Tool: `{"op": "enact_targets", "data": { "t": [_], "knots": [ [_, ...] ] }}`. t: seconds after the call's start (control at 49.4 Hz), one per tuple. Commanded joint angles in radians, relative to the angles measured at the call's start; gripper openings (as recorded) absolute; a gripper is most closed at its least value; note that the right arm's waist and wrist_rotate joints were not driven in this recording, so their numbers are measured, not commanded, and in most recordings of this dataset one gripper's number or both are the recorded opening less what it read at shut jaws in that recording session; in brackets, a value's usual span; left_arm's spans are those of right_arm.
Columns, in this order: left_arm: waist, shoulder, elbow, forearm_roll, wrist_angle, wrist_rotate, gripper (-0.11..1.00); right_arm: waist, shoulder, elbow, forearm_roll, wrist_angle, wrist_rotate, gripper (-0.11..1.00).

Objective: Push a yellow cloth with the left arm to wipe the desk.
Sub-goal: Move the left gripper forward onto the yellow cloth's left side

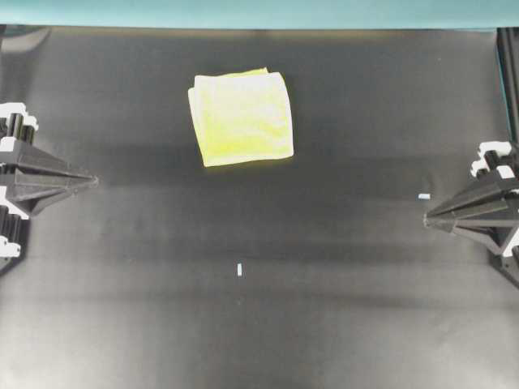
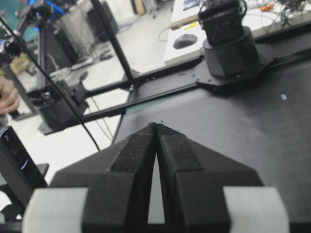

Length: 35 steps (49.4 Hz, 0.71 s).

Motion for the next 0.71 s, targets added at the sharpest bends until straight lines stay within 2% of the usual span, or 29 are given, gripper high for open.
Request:
{"op": "enact_targets", "data": {
  "t": [0.0,0.061,0.121,0.202,0.506,0.688],
  "knots": [
    [0.002,0.055,-0.012,0.038,-0.006,-0.015,0.06,0.000,0.014,-0.011,0.002,-0.005,0.000,0.03],
    [0.009,0.101,-0.026,0.038,-0.009,-0.020,0.07,0.000,0.012,-0.009,0.002,0.006,0.000,0.07],
    [0.025,0.149,-0.044,0.038,-0.008,-0.023,0.00,0.000,0.008,-0.009,0.002,0.034,0.000,0.00],
    [0.058,0.215,-0.072,0.038,-0.008,-0.025,0.00,0.000,0.002,-0.011,0.002,0.071,0.000,-0.01],
    [0.245,0.495,-0.184,0.038,-0.014,-0.026,0.00,0.000,-0.018,-0.012,0.002,0.103,-0.002,-0.01],
    [0.331,0.713,-0.272,0.038,-0.049,-0.028,0.02,0.000,-0.018,-0.009,0.002,0.103,0.000,-0.01]
  ]
}}
